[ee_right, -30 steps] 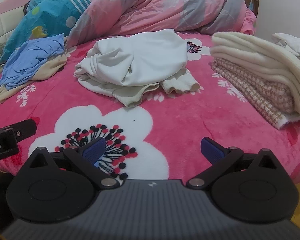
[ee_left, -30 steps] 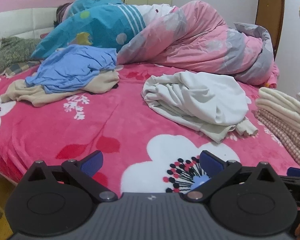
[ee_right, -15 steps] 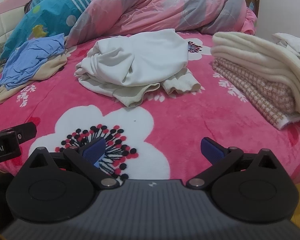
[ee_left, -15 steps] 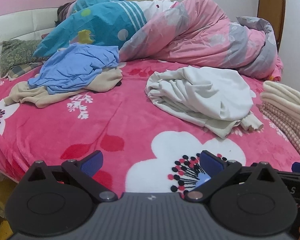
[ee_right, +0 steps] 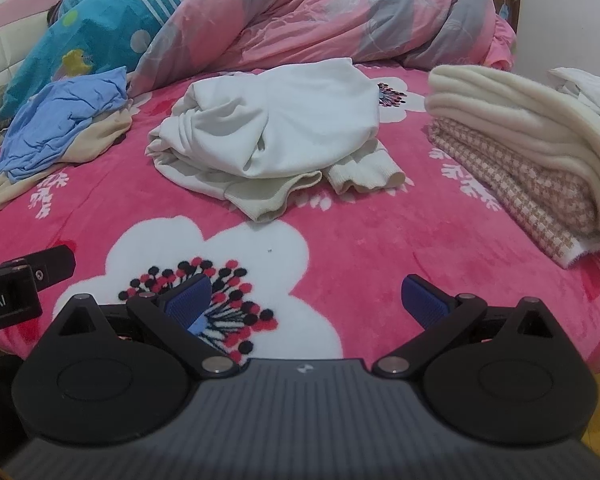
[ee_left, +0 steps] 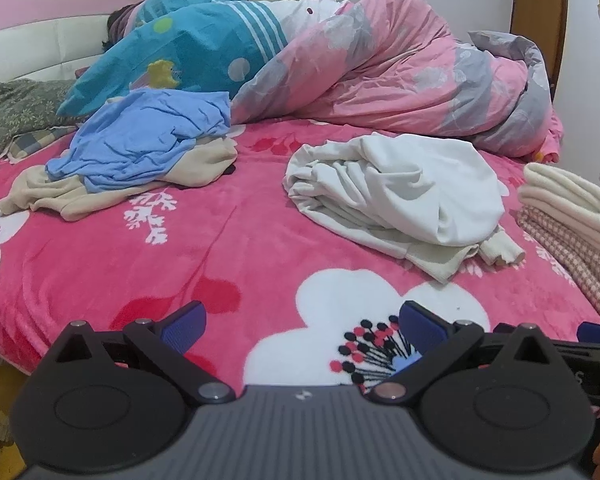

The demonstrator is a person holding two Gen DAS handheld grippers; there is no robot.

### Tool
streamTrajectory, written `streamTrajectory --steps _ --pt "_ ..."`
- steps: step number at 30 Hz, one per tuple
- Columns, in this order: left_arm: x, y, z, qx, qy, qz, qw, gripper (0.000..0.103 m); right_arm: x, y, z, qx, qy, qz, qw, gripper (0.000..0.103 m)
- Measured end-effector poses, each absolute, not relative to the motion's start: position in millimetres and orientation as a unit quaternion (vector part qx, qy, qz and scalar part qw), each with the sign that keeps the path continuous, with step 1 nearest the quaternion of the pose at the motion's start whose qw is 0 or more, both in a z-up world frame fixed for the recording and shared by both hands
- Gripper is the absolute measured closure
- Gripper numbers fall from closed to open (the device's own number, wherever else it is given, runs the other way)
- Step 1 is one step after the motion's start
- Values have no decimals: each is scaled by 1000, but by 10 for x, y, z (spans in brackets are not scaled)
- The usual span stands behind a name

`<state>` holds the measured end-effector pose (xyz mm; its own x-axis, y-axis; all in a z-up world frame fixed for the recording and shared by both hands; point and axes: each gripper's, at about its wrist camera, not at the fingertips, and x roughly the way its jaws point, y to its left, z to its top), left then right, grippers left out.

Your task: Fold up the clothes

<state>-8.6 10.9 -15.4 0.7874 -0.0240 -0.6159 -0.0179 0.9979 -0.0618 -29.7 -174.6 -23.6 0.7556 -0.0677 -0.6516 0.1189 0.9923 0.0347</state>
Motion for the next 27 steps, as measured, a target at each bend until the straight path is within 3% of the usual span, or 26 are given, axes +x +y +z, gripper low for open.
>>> streamTrajectory --steps 11,16,24,27 --pt "306 49 -254 -31 308 -40 950 0 -140 -1919 -360 58 329 -31 942 1" --pt "666 -19 -280 -23 293 -62 954 0 -94 -2042 -353 56 269 -7 961 1" --pt "1270 -78 -284 -7 230 -85 969 7 424 -1757 -380 -146 184 61 970 6" --pt "1465 -82 -354 -7 221 -90 971 21 673 -1586 -459 -204 161 94 961 16"
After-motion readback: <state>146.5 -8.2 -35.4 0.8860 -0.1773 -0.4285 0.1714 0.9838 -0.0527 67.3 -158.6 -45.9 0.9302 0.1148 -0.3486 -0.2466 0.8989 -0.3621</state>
